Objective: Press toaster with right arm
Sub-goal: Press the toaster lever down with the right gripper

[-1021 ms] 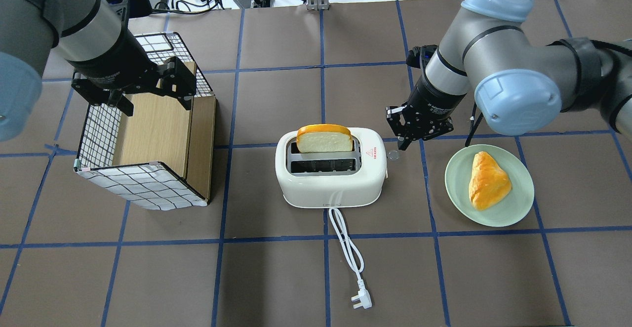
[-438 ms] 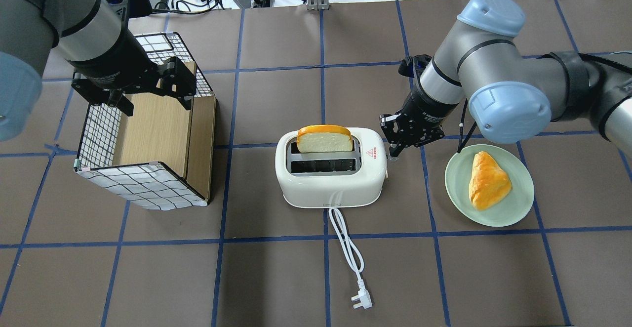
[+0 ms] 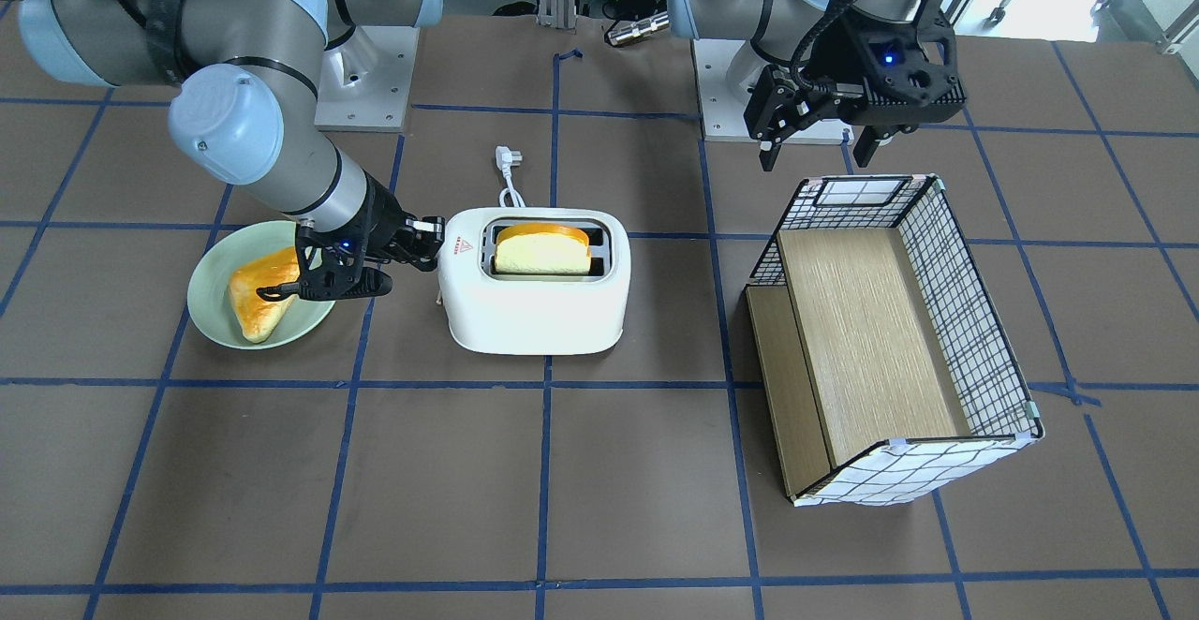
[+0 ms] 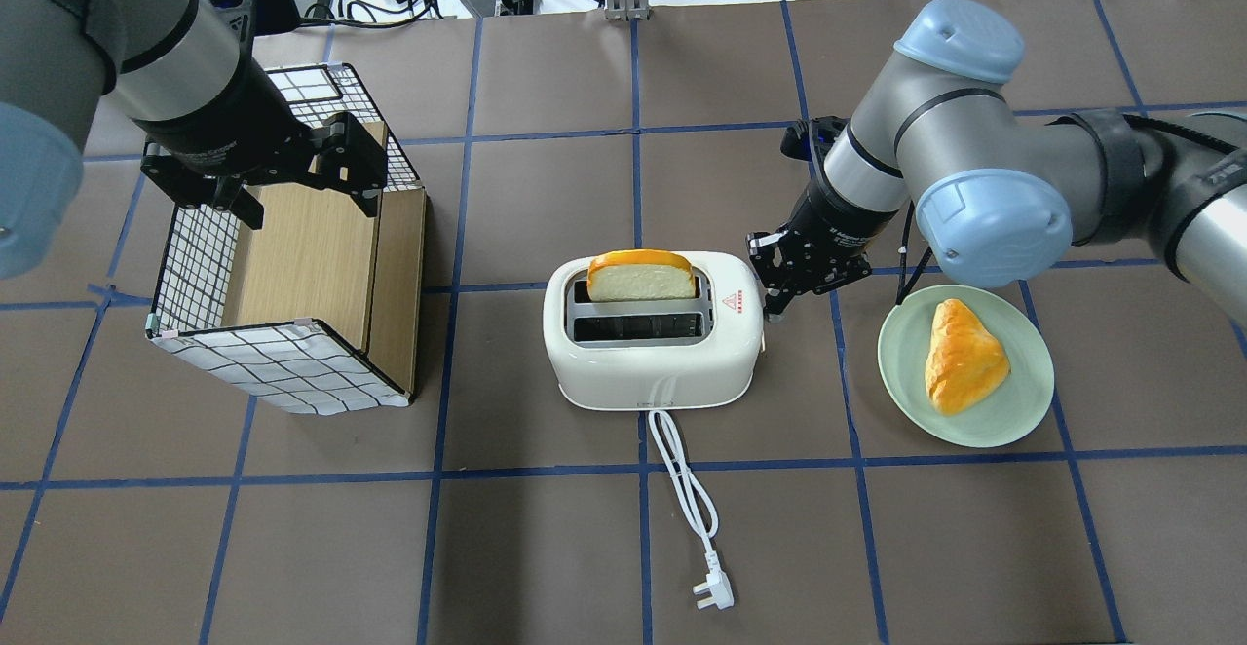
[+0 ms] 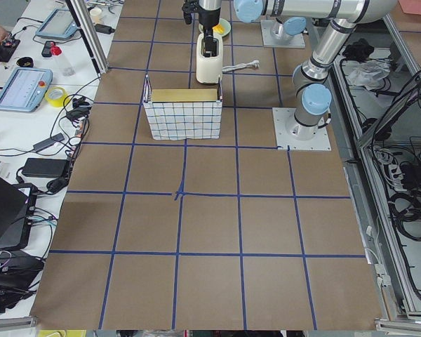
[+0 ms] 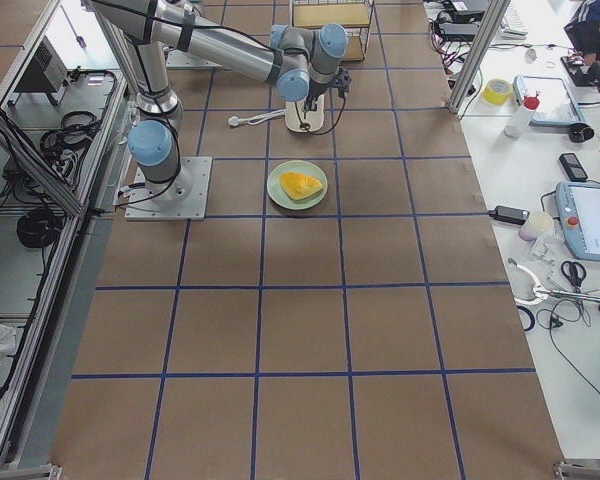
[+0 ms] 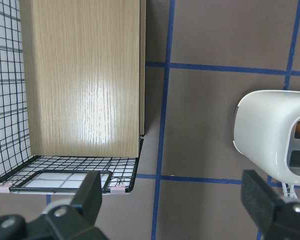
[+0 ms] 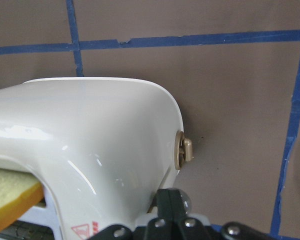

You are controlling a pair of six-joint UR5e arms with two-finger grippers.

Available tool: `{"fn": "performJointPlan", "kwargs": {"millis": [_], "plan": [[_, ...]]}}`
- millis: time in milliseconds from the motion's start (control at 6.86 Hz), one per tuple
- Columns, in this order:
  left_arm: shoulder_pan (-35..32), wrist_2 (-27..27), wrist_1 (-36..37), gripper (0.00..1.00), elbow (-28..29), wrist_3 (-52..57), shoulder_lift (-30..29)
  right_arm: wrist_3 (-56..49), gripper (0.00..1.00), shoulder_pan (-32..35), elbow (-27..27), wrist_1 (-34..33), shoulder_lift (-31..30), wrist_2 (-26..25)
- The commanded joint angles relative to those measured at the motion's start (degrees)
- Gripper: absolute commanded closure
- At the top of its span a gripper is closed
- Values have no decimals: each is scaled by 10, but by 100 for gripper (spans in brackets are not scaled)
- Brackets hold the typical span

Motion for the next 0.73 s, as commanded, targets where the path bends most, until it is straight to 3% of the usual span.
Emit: {"fn": "performJointPlan", "kwargs": {"millis": [0, 583], "plan": [[0, 1, 0, 0, 0, 0, 0, -13, 100, -2, 2, -8, 9, 2], [0, 1, 0, 0, 0, 0, 0, -14, 100, -7, 6, -8, 16, 2]]}}
